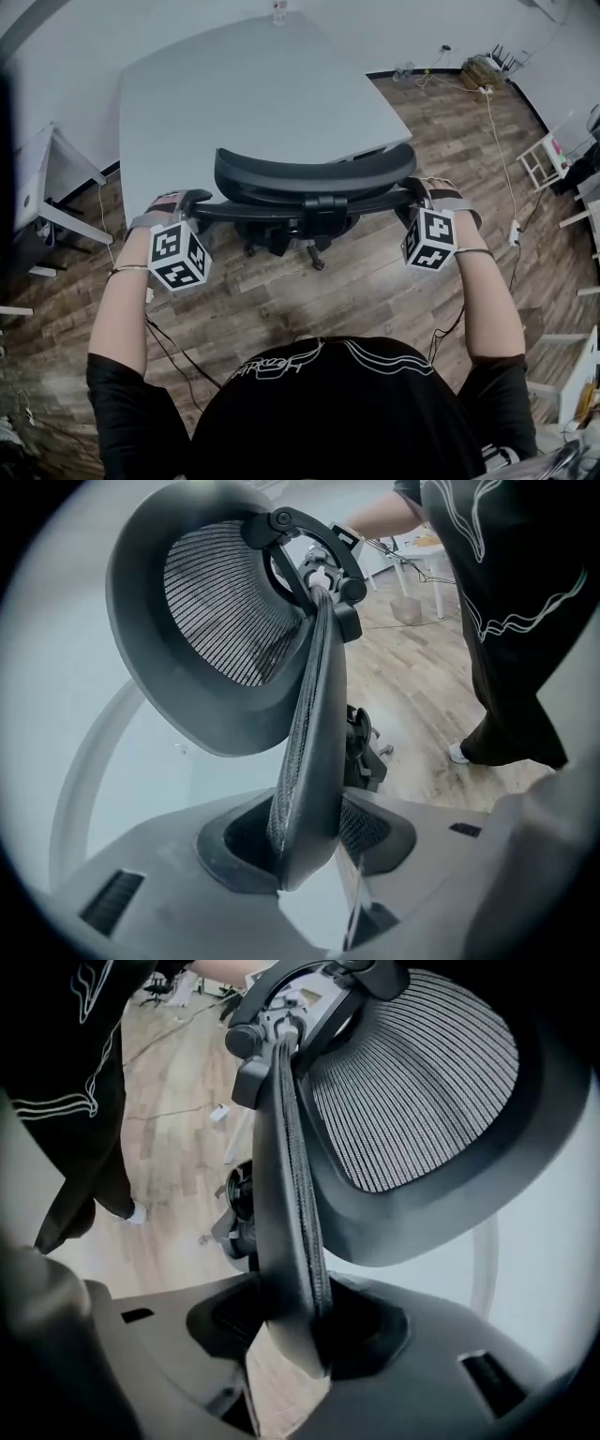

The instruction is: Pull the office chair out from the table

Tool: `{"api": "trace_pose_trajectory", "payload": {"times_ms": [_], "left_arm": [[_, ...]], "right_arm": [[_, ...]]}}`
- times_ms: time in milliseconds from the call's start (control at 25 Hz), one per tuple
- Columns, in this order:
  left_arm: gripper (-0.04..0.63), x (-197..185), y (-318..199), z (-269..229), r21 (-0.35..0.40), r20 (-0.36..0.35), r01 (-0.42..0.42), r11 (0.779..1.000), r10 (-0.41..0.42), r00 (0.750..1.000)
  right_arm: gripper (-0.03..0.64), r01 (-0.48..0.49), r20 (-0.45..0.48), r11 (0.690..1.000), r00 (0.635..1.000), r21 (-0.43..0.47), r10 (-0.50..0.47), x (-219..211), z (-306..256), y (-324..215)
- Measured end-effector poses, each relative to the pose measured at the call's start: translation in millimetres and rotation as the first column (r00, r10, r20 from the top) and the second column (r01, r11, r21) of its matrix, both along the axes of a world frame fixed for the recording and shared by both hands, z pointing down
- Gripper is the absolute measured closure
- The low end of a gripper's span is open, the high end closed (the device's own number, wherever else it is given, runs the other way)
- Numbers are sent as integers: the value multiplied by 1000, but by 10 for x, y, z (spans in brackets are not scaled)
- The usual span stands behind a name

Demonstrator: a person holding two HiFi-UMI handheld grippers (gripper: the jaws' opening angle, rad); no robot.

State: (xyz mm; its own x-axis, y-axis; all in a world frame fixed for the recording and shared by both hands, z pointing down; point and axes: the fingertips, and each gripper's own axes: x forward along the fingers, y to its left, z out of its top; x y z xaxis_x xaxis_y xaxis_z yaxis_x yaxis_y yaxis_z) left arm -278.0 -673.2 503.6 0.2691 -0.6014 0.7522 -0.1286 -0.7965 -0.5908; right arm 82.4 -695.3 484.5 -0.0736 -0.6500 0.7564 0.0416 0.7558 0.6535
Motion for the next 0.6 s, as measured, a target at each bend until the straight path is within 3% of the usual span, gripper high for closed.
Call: {"api": "trace_pose_trajectory", "payload": {"times_ms": [40, 80, 240, 600], "left_arm": [[422, -6, 0, 11, -1, 13, 3, 1000, -3, 1000], [423, -15, 0, 22, -5, 24, 8, 1000, -8, 1000], [425, -21, -22, 39, -35, 32, 39, 999, -38, 999], [423, -4, -19, 61, -22, 16, 76, 997, -75, 997]], "right_arm": [[425, 8, -13, 1000, 1000, 11, -8, 1, -6, -10], [431, 17, -24, 1000, 1000, 15, -17, -1, -8, -16], [438, 24, -47, 1000, 999, 14, -23, 6, 1, -32], [439, 3, -53, 999, 999, 38, -1, 37, 14, -38]]}}
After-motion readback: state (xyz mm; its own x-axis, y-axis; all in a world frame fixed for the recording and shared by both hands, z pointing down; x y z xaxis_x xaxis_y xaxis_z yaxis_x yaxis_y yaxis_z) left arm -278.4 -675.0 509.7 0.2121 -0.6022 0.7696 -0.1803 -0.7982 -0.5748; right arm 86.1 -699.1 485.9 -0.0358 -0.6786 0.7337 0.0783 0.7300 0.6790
